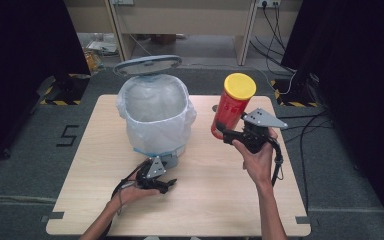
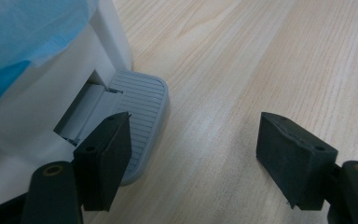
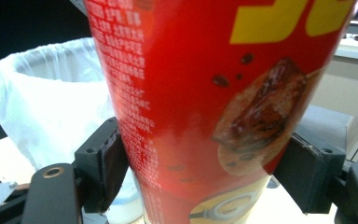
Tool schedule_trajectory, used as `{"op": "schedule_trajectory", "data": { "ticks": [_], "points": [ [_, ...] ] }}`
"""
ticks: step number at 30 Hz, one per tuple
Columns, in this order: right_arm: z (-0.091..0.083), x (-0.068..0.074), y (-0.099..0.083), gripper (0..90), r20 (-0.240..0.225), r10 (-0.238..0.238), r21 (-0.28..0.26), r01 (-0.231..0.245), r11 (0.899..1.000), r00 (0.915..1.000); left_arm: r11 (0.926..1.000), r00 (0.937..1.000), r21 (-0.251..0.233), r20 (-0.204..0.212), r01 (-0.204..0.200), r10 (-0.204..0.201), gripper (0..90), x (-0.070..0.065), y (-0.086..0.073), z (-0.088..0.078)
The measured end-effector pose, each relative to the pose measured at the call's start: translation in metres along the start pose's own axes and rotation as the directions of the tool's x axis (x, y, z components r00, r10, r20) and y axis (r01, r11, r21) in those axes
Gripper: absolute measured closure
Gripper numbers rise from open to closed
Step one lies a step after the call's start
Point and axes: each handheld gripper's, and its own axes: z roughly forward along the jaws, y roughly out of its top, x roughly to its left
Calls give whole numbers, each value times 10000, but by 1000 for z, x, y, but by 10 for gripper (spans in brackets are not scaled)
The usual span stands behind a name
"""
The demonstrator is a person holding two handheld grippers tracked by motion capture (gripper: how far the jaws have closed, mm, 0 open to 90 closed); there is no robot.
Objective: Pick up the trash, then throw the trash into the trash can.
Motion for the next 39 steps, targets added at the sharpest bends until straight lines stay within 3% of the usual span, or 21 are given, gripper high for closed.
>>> {"op": "schedule_trajectory", "data": {
  "ticks": [13,30,39],
  "points": [
    [8,9,34,250,-172,-296,-345,290,9990,9994,10000,10000,1,-2,-2,2,258,0,0,0],
    [18,17,61,250,-264,-453,-512,440,9977,9986,10000,10000,16,-5,4,-4,258,0,0,0],
    [30,31,75,250,-574,-617,-627,581,9963,9964,10000,10000,30,23,55,-55,258,0,0,0]
  ]
}}
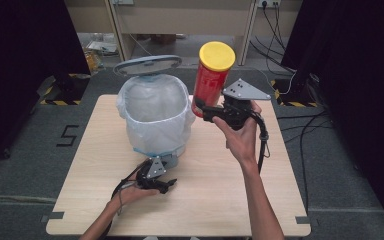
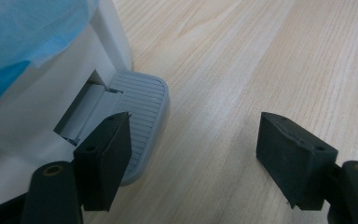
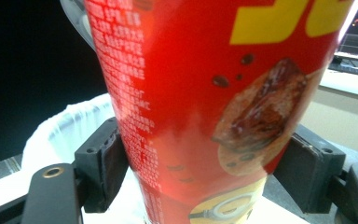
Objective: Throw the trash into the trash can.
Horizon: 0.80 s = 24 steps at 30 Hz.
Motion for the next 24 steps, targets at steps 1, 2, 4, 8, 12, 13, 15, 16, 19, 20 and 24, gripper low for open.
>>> {"op": "schedule_trajectory", "data": {
  "ticks": [1,2,4,8,12,13,15,16,19,20,24],
  "points": [
    [0,0,0,250,0,0,0,0,10000,10000,10000,10000,-1,-2,-1,1,258,0,0,0],
    [4,4,3,250,-82,-17,5,17,10000,10000,10000,10000,-3,-9,2,-2,258,0,0,0],
    [7,6,6,250,-146,-75,3,75,10000,9999,10000,10000,-3,-9,3,-3,258,0,0,0],
    [15,11,11,250,-297,-118,-16,117,9999,9995,10000,10000,-4,-9,2,-2,258,0,0,0],
    [22,18,16,250,-462,-100,-90,96,9999,9989,10000,10000,-8,-6,-5,5,258,0,0,0],
    [24,19,17,250,-486,-124,-111,119,9999,9987,10000,10000,24,-13,-32,32,258,0,0,0],
    [27,21,18,250,-548,-112,-85,107,9999,9984,10000,10000,25,-11,-32,32,258,0,0,0],
    [30,24,21,250,-622,-145,-72,141,9999,9980,10000,10000,19,7,-40,40,258,0,0,0],
    [38,29,23,250,-771,-120,-65,116,9999,9969,10000,10000,26,-7,-38,38,258,0,0,0],
    [40,30,23,250,-803,-160,-37,157,9999,9966,10000,10000,30,-2,-46,46,258,0,0,0],
    [47,34,23,250,-927,-195,10,197,9998,9955,10000,10000,28,9,-48,48,258,0,0,0]
  ]
}}
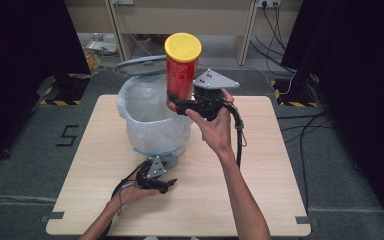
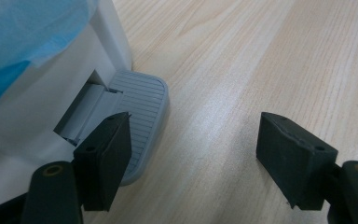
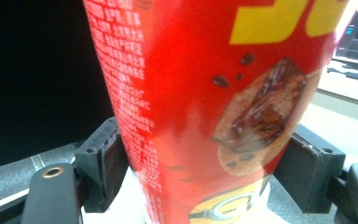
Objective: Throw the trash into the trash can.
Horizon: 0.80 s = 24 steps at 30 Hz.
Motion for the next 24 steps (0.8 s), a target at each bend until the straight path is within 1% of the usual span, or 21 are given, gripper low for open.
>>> {"op": "schedule_trajectory", "data": {
  "ticks": [5,8,9,13,14,17,18,20,21,22,24],
  "points": [
    [13,4,-1,249,-185,60,99,-58,9999,9998,10000,10000,5,-16,2,-2,258,0,0,0],
    [17,6,-2,250,-251,76,193,-71,9998,9997,10000,10000,5,-16,-5,5,258,0,0,0],
    [22,8,-2,249,-285,-7,282,15,9996,9996,10000,10000,3,-6,-18,18,258,0,0,0],
    [28,10,-4,249,-417,47,384,-31,9993,9991,10000,10000,2,-42,-17,17,258,0,0,0],
    [32,12,-5,249,-423,-50,481,71,9988,9991,10000,10000,1,-32,-26,26,258,0,0,0],
    [35,13,-7,249,-498,16,534,10,9986,9988,10000,10000,2,-39,-43,43,258,0,0,0],
    [40,14,-8,249,-617,40,626,-1,9980,9981,10000,10000,4,-37,-42,42,258,0,0,0],
    [42,14,-9,249,-642,-15,666,58,9978,9979,10000,10000,0,-12,-63,63,258,1,0,0],
    [47,16,-11,248,-731,62,755,-6,9971,9973,10000,10000,2,-35,-44,44,258,0,0,0],
    [47,16,-11,248,-731,62,755,-6,9971,9973,10000,10000,2,-35,-44,44,258,0,0,0],
    [53,19,-13,248,-903,155,999,-64,9950,9958,10000,10000,4,-35,-48,48,258,0,0,0]
  ]
}}
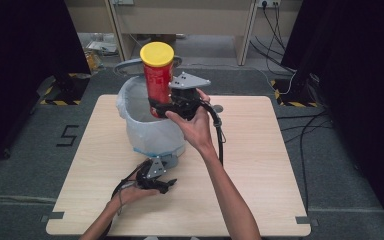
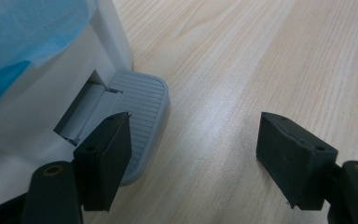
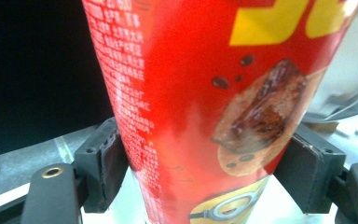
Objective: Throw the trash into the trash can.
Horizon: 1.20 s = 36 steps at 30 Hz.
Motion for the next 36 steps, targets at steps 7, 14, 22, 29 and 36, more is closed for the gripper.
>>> {"op": "schedule_trajectory", "data": {
  "ticks": [7,14,22,29,36],
  "points": [
    [12,4,-7,244,-324,-141,597,161,9981,9994,10000,10000,-7,14,-12,12,258,0,0,0],
    [8,3,-10,194,-341,-94,510,111,9986,9994,10000,10000,-8,-2,4,-4,258,0,0,0],
    [-12,-10,-7,153,-95,236,-349,-240,9991,9997,10000,10000,-5,-5,18,-18,260,0,0,0],
    [-39,-28,-17,157,533,319,-449,-295,9986,9981,10000,10000,-35,17,93,-93,260,-1,0,0],
    [-70,-51,-37,164,1139,785,-561,-725,9958,9904,10000,10000,-40,-8,59,-59,260,0,0,0]
  ]
}}
